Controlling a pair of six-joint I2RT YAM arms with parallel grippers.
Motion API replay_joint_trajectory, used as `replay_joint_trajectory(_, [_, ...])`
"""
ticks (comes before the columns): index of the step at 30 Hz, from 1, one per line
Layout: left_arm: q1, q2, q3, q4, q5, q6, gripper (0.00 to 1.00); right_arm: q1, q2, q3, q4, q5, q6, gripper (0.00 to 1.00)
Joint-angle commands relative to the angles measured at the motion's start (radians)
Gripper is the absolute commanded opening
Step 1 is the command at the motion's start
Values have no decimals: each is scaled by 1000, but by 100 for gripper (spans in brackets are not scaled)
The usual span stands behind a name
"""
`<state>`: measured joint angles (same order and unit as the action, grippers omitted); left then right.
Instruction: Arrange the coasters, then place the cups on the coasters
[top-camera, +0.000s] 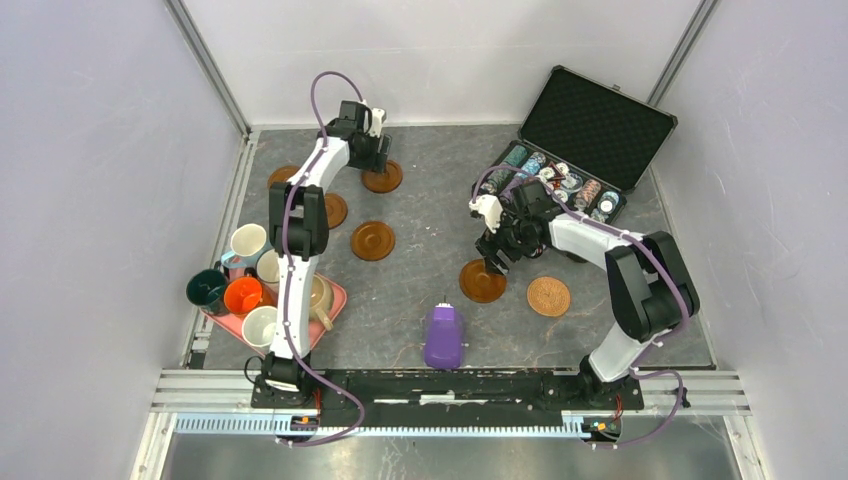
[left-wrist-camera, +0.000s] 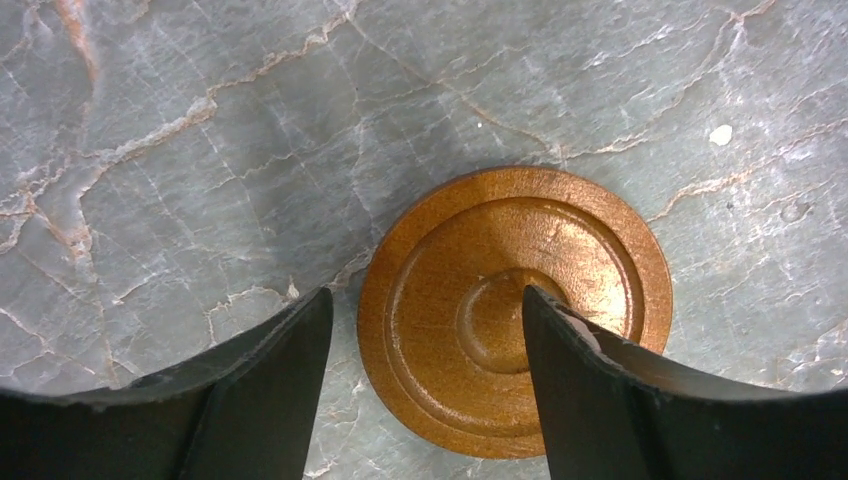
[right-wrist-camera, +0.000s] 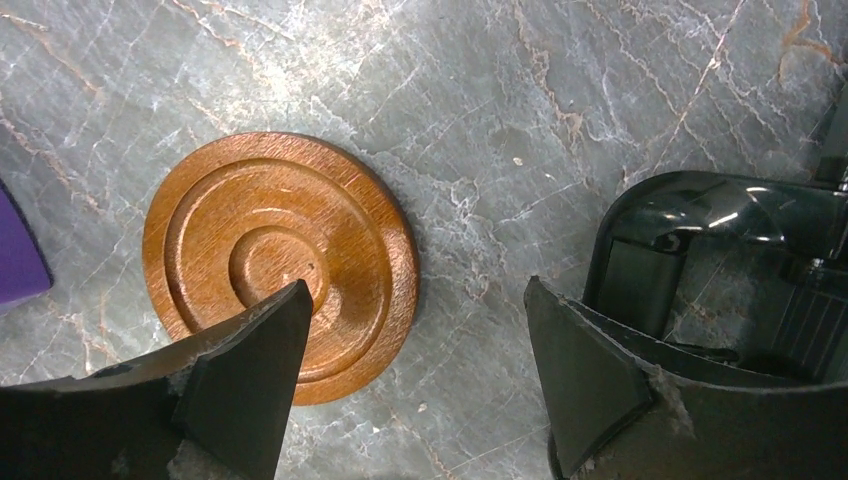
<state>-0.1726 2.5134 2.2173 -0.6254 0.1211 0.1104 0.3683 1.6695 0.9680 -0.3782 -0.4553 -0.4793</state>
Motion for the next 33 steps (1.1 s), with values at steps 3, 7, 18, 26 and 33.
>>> replay_joint_trajectory(3, [-7, -7, 28, -84, -8, 106, 70, 15, 37, 51, 3, 38, -12, 85])
replay_joint_trajectory(7, [-11, -44, -43, -105, 12, 148, 62, 17, 39, 33, -22, 51, -37, 85])
replay_joint_trajectory(18, [-125, -159, -253, -114, 49, 222, 50, 17, -11, -85, -38, 91, -80, 84])
replay_joint_trajectory(26, [-239, -241, -399, -89, 68, 224, 47, 16, -51, -175, -21, 121, -80, 77])
replay_joint_trajectory(33, [-322, -332, -563, -71, 91, 239, 44, 2, -76, -220, -17, 124, -79, 75])
